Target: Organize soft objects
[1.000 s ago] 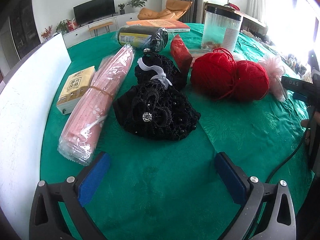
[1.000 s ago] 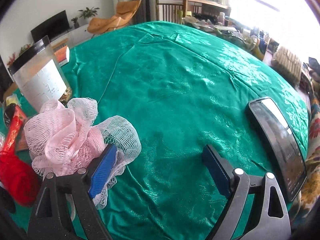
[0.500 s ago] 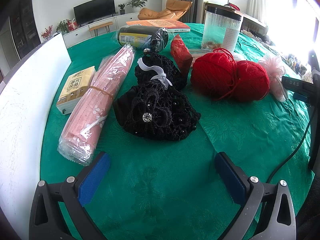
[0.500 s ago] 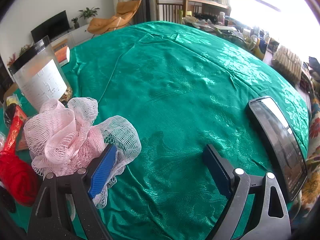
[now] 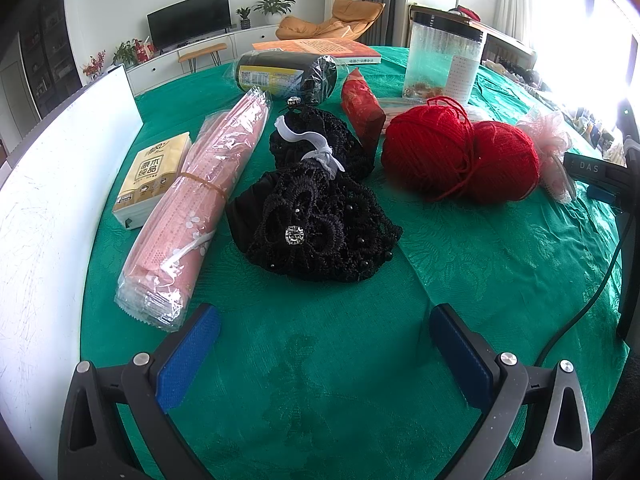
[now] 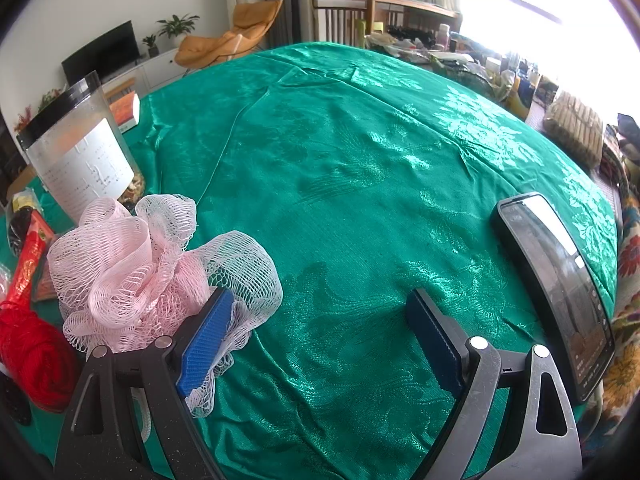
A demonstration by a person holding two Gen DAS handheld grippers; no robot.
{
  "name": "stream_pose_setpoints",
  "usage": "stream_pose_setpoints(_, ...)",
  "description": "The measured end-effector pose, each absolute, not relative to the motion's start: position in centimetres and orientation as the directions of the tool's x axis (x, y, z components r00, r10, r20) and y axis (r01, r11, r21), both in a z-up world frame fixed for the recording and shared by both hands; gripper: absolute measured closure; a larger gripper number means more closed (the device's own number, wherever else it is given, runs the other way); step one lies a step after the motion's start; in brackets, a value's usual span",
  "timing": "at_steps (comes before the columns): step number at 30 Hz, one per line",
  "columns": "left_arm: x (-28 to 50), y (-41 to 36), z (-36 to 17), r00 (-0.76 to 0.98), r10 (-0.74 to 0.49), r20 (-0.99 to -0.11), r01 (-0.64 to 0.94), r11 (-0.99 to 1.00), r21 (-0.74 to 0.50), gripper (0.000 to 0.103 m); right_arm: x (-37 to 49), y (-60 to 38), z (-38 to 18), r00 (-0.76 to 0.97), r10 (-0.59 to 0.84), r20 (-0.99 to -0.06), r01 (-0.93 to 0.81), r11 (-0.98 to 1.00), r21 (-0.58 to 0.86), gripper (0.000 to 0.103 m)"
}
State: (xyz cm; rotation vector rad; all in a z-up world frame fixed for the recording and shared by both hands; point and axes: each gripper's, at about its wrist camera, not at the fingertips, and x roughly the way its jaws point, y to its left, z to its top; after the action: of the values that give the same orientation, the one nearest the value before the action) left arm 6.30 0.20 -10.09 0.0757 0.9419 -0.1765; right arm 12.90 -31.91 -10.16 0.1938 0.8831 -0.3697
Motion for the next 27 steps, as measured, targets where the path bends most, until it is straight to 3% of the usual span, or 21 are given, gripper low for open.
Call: stream_pose_setpoints(27,6.28,0.18,-10.08,0.575,-0.117,-0.809,0.183,0.983,-0.012,0.0,12.77,-32.08,-10.09,0.578,-0.233,-0.782,0.39,0.921,0.014,0.013)
